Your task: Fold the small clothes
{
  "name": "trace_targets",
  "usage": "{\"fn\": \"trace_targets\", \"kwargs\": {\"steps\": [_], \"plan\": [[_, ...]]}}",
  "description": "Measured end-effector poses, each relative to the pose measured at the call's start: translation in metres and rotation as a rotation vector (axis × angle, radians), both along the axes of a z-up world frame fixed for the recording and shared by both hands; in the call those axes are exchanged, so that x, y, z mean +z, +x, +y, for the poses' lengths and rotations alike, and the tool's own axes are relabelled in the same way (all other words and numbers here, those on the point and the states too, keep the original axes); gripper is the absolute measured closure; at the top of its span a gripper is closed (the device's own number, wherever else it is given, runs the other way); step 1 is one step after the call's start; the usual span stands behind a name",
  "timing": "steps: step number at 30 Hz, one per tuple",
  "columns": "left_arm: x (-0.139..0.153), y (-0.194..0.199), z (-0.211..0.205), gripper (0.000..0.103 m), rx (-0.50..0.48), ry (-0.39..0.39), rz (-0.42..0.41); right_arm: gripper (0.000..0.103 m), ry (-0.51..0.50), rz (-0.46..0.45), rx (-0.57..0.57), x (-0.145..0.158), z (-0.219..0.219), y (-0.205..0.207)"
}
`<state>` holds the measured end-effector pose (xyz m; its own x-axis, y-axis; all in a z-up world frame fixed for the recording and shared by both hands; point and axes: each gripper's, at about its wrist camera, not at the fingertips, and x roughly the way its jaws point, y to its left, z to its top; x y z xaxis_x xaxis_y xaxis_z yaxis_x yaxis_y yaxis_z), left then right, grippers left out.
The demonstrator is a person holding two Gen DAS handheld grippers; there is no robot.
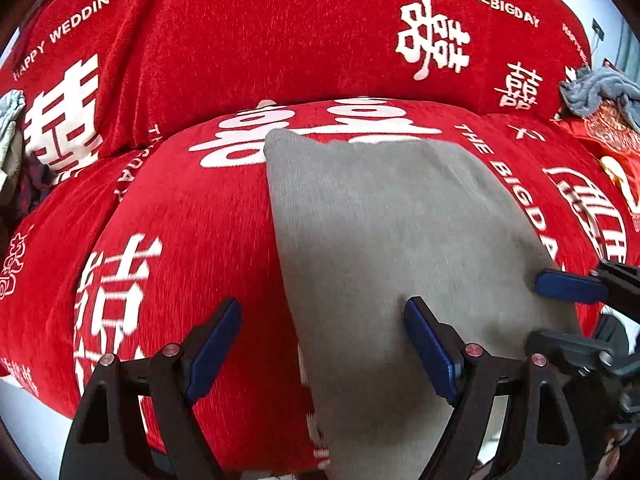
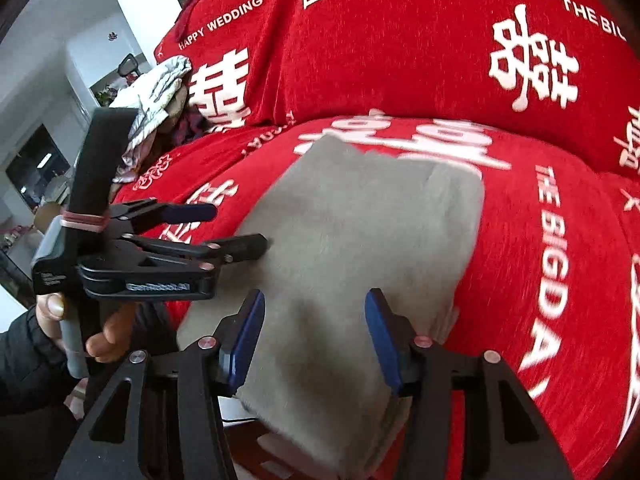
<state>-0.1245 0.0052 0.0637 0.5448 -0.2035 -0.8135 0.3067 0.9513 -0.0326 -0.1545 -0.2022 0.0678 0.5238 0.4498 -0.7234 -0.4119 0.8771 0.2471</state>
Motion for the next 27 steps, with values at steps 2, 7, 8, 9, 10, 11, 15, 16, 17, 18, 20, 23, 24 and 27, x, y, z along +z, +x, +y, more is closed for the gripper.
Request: {"fn": "trace_targets", "kwargs": {"steps": [2, 7, 8, 9, 10, 11, 15, 16, 17, 18, 20, 23, 24, 27], "plan": [[-0.006, -0.009, 0.002, 0.019, 0.006, 0.016, -0.009, 0.047, -0.029, 0.026, -0.039, -0.016, -0.007, -0.003], [-0.008, -0.021, 0.006, 0.018, 0.027, 0.012, -0.024, 0.047, -0.072, 0.021, -0.091, -0.023, -0.012, -0.019], [-0.004, -0.026, 0.004, 0.018, 0.033, 0.026, -0.044, 0.047, -0.093, 0.011, -0.097, -0.020, -0.011, -0.022], [0.000, -0.031, 0.002, 0.018, 0.035, 0.036, -0.062, 0.046, -0.128, -0.007, -0.109, -0.015, -0.007, -0.027], [0.006, -0.037, 0.000, 0.018, 0.034, 0.039, -0.088, 0.043, -0.152, -0.022, -0.123, -0.010, -0.003, -0.030], [0.010, -0.041, -0.001, 0.018, 0.035, 0.037, -0.106, 0.039, -0.165, -0.044, -0.136, -0.003, 0.000, -0.035], [0.027, -0.052, 0.001, 0.018, 0.085, 0.020, -0.158, 0.026, -0.159, -0.133, -0.164, 0.025, 0.010, -0.050], [0.030, -0.054, 0.002, 0.018, 0.090, 0.016, -0.161, 0.026, -0.169, -0.150, -0.176, 0.031, 0.014, -0.053], [0.033, -0.055, 0.004, 0.018, 0.101, 0.015, -0.165, 0.025, -0.178, -0.161, -0.188, 0.035, 0.016, -0.055], [0.035, -0.056, 0.005, 0.018, 0.114, 0.013, -0.167, 0.024, -0.191, -0.167, -0.206, 0.038, 0.020, -0.056], [0.035, -0.056, 0.007, 0.018, 0.120, 0.000, -0.152, 0.024, -0.208, -0.156, -0.235, 0.038, 0.024, -0.055], [0.033, -0.059, 0.009, 0.018, 0.124, -0.037, -0.132, 0.024, -0.215, -0.116, -0.272, 0.033, 0.027, -0.051], [0.032, -0.060, 0.010, 0.018, 0.126, -0.041, -0.125, 0.024, -0.217, -0.110, -0.280, 0.032, 0.027, -0.050], [0.031, -0.064, 0.009, 0.018, 0.147, -0.020, -0.140, 0.024, -0.226, -0.098, -0.293, 0.029, 0.029, -0.049]]}}
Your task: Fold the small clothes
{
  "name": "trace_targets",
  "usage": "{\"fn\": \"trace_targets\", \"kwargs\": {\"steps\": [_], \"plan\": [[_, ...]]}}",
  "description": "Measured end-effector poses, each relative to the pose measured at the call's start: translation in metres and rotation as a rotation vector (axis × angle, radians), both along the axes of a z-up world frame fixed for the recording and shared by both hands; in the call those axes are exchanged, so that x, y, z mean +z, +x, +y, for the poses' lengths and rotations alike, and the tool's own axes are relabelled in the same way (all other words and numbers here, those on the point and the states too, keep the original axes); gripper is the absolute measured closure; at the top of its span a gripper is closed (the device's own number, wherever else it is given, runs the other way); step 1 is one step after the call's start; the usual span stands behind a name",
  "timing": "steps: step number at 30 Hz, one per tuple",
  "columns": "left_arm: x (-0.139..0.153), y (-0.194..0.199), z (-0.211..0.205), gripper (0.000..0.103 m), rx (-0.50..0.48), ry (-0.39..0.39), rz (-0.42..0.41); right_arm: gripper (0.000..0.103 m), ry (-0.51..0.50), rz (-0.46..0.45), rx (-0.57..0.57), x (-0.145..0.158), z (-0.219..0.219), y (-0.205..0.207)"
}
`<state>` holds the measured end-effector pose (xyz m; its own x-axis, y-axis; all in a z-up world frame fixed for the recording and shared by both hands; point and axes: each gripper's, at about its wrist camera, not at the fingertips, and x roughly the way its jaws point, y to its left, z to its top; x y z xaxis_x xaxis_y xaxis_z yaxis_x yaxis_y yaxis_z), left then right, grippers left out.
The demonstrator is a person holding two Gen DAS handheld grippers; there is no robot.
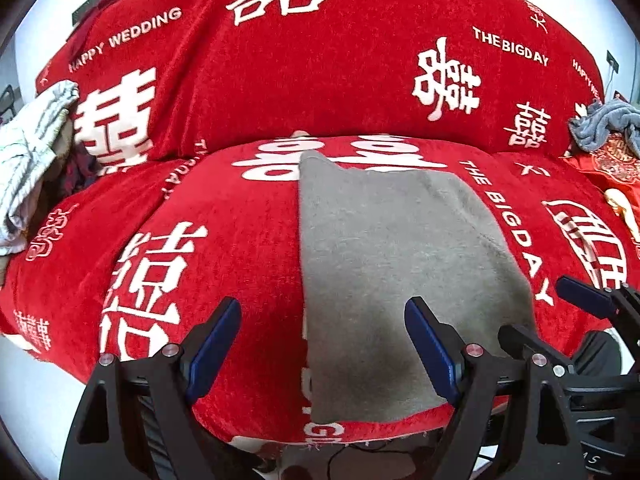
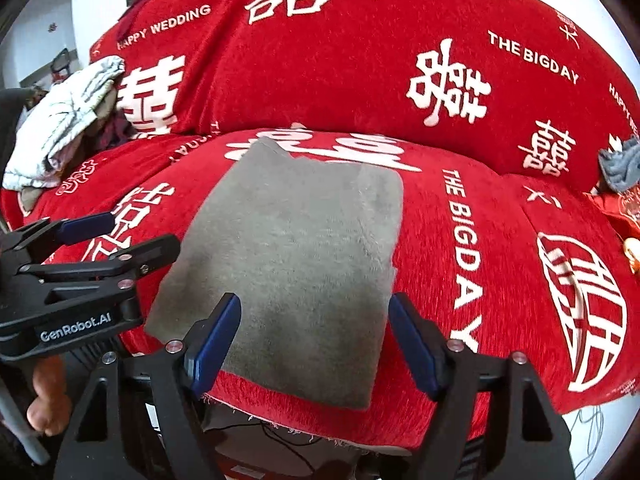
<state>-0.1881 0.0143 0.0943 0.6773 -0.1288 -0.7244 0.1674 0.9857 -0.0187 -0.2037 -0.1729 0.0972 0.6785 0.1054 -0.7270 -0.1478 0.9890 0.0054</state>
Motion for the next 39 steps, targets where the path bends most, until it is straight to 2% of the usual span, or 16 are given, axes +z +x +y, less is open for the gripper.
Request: {"fn": "trace_targets", "kwargs": {"steps": [5, 9, 19, 24, 39], "plan": [[-0.002, -0.007, -0.004, 0.018, 0.004, 0.021, -0.025, 0.024, -0.005, 0.004, -0.018, 0.000, 0.001, 0.000], [-0.008, -0.008, -0.008, 0.018, 0.024, 0.054, -0.008, 0.024, -0.009, 0.006, -0.034, -0.002, 0.000, 0.001], [-0.005, -0.016, -0.007, 0.018, 0.023, 0.030, -0.056, 0.024, 0.008, 0.021, -0.062, -0.006, -0.006, 0.001], [-0.004, -0.016, -0.002, 0.018, 0.017, -0.009, -0.051, 0.024, -0.001, 0.006, -0.056, -0.001, -0.002, -0.003], [0.005, -0.024, 0.004, 0.018, 0.019, -0.021, -0.066, 0.024, -0.034, -0.040, -0.049, 0.013, 0.007, -0.016]]}}
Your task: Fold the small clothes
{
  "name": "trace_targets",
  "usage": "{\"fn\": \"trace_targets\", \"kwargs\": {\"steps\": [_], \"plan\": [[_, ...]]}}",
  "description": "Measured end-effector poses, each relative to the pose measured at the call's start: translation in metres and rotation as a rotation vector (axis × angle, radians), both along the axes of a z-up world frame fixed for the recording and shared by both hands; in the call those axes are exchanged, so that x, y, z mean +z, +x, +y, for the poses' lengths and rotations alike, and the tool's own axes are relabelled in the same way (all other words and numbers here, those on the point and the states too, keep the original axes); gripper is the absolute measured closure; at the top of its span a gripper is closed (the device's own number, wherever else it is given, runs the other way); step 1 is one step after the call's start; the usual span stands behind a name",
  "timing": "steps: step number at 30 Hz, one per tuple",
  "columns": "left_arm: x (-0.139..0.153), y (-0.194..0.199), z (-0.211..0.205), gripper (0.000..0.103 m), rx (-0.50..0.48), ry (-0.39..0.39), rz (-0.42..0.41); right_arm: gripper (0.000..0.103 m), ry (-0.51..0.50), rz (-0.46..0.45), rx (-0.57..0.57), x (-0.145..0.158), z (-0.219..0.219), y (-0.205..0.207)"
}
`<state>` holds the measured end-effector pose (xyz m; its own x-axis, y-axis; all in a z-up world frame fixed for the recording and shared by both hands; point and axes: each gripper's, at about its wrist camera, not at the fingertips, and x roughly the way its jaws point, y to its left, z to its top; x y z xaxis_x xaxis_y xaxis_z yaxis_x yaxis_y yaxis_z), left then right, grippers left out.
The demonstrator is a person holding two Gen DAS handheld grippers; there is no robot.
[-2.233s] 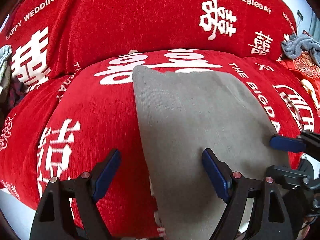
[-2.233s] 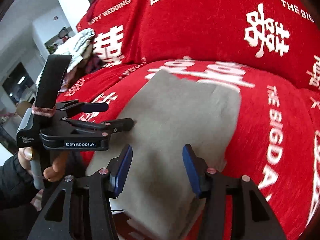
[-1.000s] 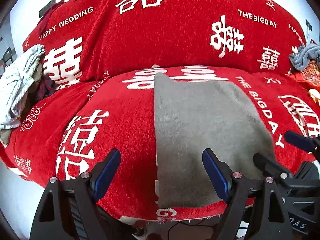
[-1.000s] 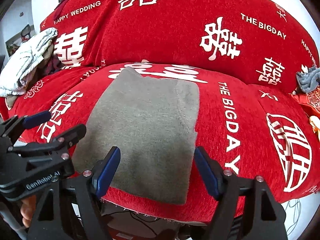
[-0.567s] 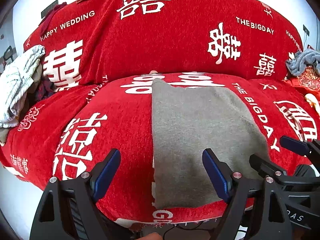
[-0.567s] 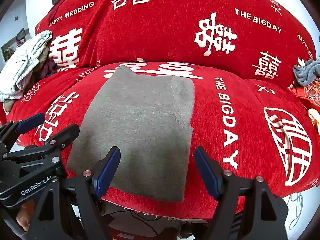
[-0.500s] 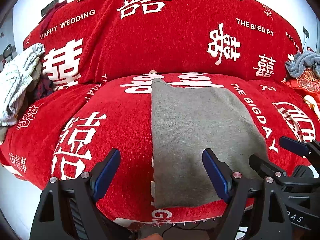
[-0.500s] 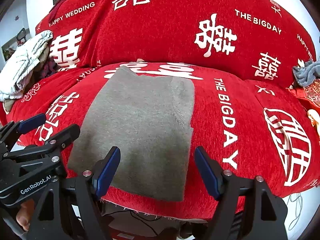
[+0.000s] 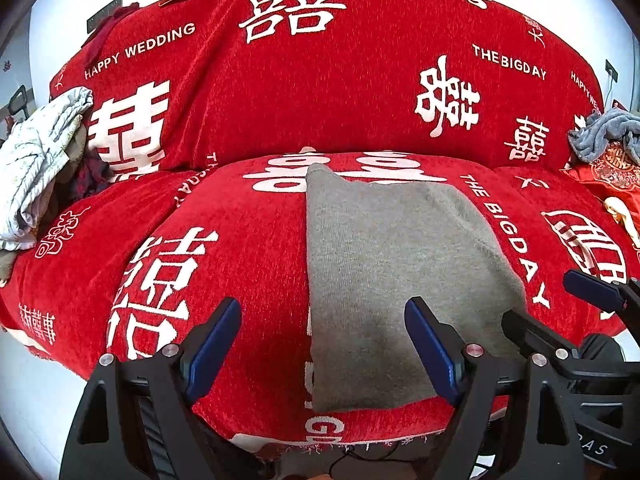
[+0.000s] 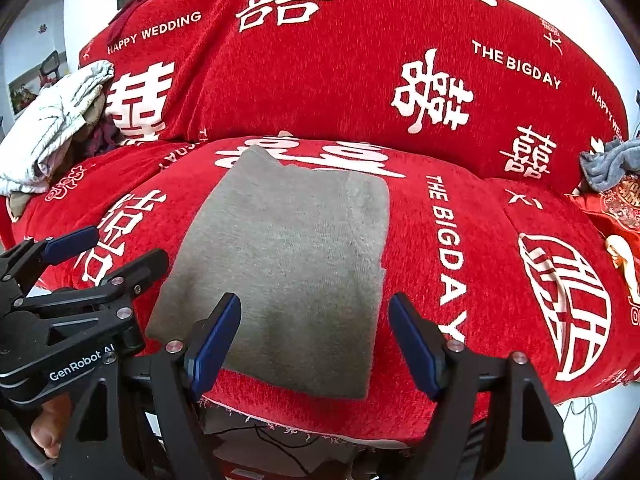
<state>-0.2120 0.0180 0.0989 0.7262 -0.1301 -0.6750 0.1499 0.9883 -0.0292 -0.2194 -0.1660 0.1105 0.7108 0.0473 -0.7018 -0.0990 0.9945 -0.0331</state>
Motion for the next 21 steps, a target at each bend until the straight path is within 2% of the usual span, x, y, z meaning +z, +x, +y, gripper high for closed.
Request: {"fn": "trace_targets", "kwargs": {"steps": [12, 21], "plan": [[0.0029, -0.0026, 0.0021, 0.018, 0.000, -0.003, -0.005, 0.024, -0.011, -0.007, 0.001, 0.0039, 0.0025, -0.0037], [-0.0009, -0.0008, 0.0022, 0.018, 0.005, -0.007, 0.021, 0.024, -0.010, 0.007, 0.008, 0.0019, -0.0003, -0.0009]]}}
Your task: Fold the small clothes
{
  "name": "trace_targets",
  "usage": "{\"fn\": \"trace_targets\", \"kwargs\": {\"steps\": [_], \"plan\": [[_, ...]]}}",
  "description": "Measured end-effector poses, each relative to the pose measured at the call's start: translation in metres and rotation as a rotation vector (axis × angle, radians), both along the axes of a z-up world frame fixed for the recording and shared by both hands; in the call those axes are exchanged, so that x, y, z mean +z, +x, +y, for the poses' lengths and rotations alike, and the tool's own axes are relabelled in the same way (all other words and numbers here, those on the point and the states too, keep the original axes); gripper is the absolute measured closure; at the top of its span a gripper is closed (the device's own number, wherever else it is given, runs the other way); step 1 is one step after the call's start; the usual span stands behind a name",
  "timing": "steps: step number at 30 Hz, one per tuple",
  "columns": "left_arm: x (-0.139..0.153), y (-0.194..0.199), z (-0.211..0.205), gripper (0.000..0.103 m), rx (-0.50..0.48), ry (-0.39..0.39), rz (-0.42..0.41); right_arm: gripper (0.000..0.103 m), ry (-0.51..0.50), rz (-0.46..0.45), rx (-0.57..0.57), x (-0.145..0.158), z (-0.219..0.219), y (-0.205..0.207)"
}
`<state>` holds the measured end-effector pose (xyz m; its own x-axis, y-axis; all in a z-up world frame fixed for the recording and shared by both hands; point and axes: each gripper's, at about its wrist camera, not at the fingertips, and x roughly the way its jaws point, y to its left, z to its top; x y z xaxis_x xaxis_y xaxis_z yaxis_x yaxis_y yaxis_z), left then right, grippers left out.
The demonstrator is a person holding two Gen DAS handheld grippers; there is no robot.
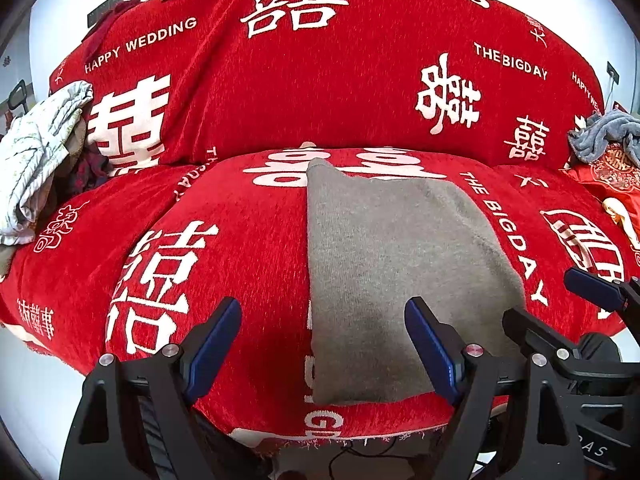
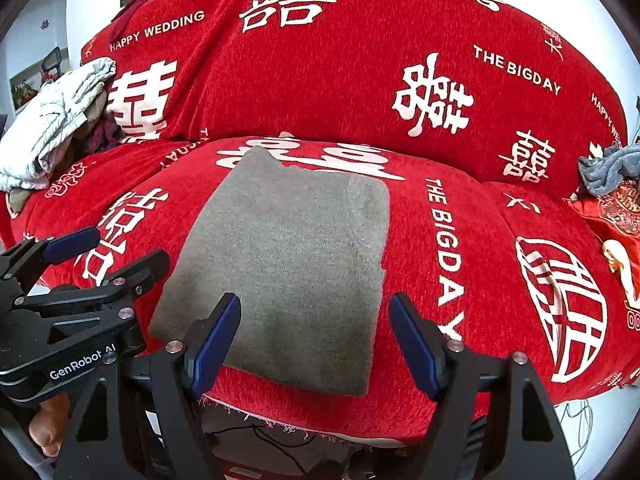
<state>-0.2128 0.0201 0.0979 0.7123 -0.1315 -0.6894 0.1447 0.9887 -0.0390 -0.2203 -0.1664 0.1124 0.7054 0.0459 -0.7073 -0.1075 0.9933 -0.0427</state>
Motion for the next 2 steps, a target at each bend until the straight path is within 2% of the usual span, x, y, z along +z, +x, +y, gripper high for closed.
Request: {"fn": "trace_targets", "kwargs": {"steps": [2], "plan": [[-0.0019, 0.0008, -0.0009, 0.018, 0.001, 0.006, 0.009, 0.024, 0.001, 0.004, 0.002, -0.0015, -0.0013, 0.0020]]}}
